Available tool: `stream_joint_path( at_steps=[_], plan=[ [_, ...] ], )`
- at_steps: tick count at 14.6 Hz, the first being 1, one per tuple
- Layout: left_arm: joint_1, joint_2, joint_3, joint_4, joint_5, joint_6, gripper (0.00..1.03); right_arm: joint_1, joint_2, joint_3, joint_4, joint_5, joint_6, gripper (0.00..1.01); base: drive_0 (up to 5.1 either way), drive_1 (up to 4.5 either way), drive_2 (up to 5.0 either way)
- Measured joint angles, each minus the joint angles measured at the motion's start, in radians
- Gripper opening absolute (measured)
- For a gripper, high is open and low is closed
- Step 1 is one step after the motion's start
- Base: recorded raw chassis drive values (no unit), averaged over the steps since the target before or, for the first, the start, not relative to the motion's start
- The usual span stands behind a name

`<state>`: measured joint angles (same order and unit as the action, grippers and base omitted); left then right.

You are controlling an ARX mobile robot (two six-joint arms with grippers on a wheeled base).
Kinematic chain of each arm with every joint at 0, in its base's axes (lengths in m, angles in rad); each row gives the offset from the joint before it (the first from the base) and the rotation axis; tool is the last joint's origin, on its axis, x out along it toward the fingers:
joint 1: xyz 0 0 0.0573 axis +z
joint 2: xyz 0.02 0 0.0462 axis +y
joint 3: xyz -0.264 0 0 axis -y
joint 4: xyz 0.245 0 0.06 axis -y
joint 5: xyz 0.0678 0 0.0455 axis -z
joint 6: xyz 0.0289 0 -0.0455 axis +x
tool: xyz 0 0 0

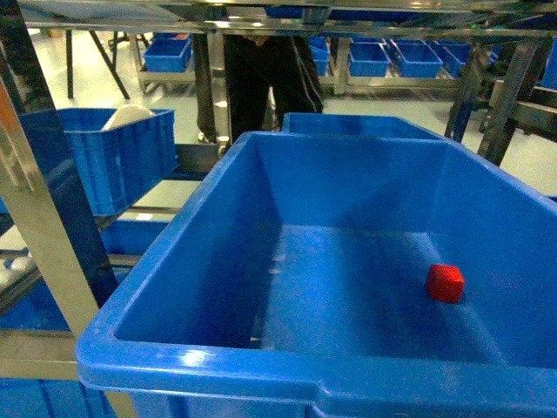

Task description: Place magnetic block on left shelf second layer

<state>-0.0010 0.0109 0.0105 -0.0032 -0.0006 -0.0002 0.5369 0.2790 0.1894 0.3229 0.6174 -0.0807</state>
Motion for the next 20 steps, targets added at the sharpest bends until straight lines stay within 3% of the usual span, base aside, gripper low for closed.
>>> stream_joint_path(
  at_steps=[1, 2, 4, 9, 11, 12, 13, 14, 16, 20],
  plan=[
    [0.0, 0.0, 0.0, 0.0, 0.0, 0.0, 0.98, -0.027, -0.014, 0.038, -0.171, -0.079, 0.017, 0.9, 0.0, 0.0, 0.0],
    [0.0, 0.0, 0.0, 0.001, 0.0, 0.0, 0.98, -0.1, -0.047, 0.043, -0.291, -0.167, 0.041, 0.77, 0.0, 0.0, 0.0],
    [0.0, 0.0, 0.0, 0.0, 0.0, 0.0, 0.98, -0.226, -0.105, -0.009, -0.335, -0.299, 0.062, 0.5, 0.0, 0.0, 0.0],
    [0.0, 0.0, 0.0, 0.0, 0.0, 0.0, 0.98, -0.29, -0.139, -0.037, -0.334, -0.369, 0.063, 0.32, 0.0, 0.0, 0.0],
    [0.0, 0.0, 0.0, 0.0, 0.0, 0.0, 0.98, -0.357, -0.167, -0.069, -0.334, -0.433, 0.065, 0.08, 0.0, 0.0, 0.0],
    [0.0, 0.0, 0.0, 0.0, 0.0, 0.0, 0.98, -0.382, -0.179, -0.08, -0.334, -0.458, 0.066, 0.02, 0.0, 0.0, 0.0],
    [0.0, 0.0, 0.0, 0.0, 0.0, 0.0, 0.98, -0.462, -0.195, -0.092, -0.341, -0.56, 0.067, 0.02, 0.0, 0.0, 0.0],
    [0.0, 0.0, 0.0, 0.0, 0.0, 0.0, 0.98, -0.527, -0.204, -0.099, -0.337, -0.597, 0.067, 0.02, 0.0, 0.0, 0.0],
    [0.0, 0.0, 0.0, 0.0, 0.0, 0.0, 0.98, -0.549, -0.208, -0.106, -0.338, -0.597, 0.069, 0.02, 0.0, 0.0, 0.0],
    [0.0, 0.0, 0.0, 0.0, 0.0, 0.0, 0.98, -0.537, -0.231, -0.136, -0.331, -0.618, 0.069, 0.02, 0.0, 0.0, 0.0]
  ],
)
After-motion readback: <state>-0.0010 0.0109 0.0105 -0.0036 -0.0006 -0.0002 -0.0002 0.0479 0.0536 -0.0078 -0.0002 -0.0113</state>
